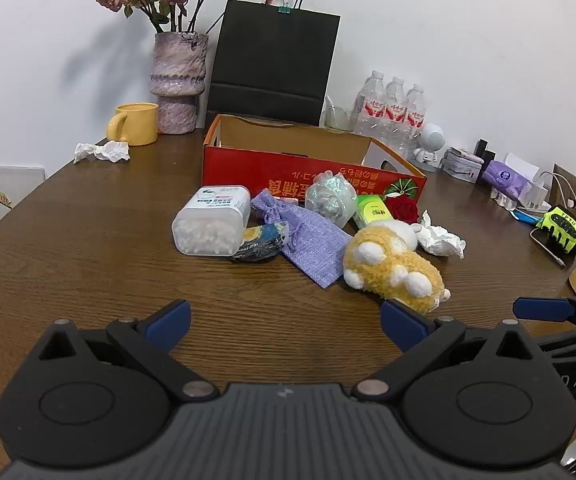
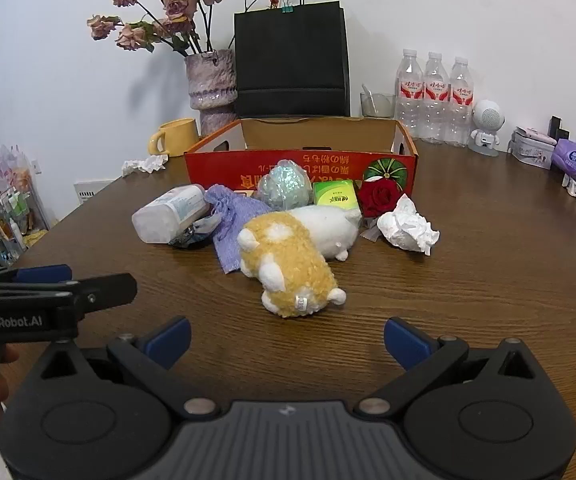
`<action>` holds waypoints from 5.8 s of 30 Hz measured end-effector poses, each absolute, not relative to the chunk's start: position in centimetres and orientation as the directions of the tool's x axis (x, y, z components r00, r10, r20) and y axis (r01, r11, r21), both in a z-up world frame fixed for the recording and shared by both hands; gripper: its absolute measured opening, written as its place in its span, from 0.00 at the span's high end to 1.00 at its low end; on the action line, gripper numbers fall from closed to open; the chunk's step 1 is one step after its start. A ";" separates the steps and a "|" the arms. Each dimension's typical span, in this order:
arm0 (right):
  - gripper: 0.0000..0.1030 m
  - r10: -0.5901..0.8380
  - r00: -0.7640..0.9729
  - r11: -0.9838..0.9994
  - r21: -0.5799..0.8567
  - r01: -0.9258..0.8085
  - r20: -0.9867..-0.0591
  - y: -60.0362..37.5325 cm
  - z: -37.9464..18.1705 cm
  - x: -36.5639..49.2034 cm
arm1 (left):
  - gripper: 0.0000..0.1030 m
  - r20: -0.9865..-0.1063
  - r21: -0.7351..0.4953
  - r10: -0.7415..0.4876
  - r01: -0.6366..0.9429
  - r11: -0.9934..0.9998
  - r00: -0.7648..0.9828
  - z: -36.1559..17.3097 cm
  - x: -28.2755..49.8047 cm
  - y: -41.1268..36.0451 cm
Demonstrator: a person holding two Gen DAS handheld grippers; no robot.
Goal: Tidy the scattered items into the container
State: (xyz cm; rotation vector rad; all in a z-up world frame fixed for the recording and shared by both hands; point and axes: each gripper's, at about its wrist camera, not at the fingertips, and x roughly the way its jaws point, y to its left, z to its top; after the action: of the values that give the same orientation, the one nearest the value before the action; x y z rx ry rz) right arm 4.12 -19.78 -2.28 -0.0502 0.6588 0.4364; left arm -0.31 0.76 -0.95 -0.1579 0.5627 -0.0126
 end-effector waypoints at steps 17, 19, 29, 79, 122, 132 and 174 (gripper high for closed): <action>0.00 0.377 0.680 0.906 0.100 -0.410 -0.629 -19.4 -1.6 5.3 | 0.00 -0.558 -0.155 -0.047 -0.048 0.987 0.829 -0.2 0.9 1.1; 0.00 0.377 0.676 0.907 0.103 -0.409 -0.633 -19.4 -1.7 5.7 | 0.00 -0.561 -0.155 -0.046 -0.051 0.987 0.827 -0.2 1.2 1.1; 0.00 0.376 0.654 0.905 0.107 -0.412 -0.656 -18.8 -2.5 8.8 | 0.00 -0.584 -0.151 -0.026 -0.078 0.985 0.812 -0.9 4.6 2.2; 0.50 0.499 0.694 0.849 0.134 -0.511 -0.520 -17.6 0.2 9.8 | 0.35 -0.459 -0.137 -0.043 -0.023 0.990 0.888 1.2 5.7 3.4; 0.04 0.308 0.668 0.926 0.050 -0.375 -0.677 -11.9 -2.3 35.9 | 0.00 -0.578 -0.043 0.068 -0.113 0.993 0.813 0.6 29.8 4.1; 0.04 0.324 0.694 0.922 0.051 -0.383 -0.643 -13.1 -0.3 33.7 | 0.00 -0.549 -0.065 0.049 -0.101 0.993 0.834 2.4 27.0 4.4; 0.14 0.254 0.729 0.959 0.067 -0.276 -0.635 -21.2 -6.8 22.5 | 0.04 -0.633 -0.112 -0.069 -0.003 0.994 0.771 -4.6 14.4 3.8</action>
State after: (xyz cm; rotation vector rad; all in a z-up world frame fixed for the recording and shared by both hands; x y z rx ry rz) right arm 22.51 -21.23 -6.80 -0.0324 0.6950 0.2919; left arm 14.43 3.79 -4.61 -0.1082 0.6891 -0.0359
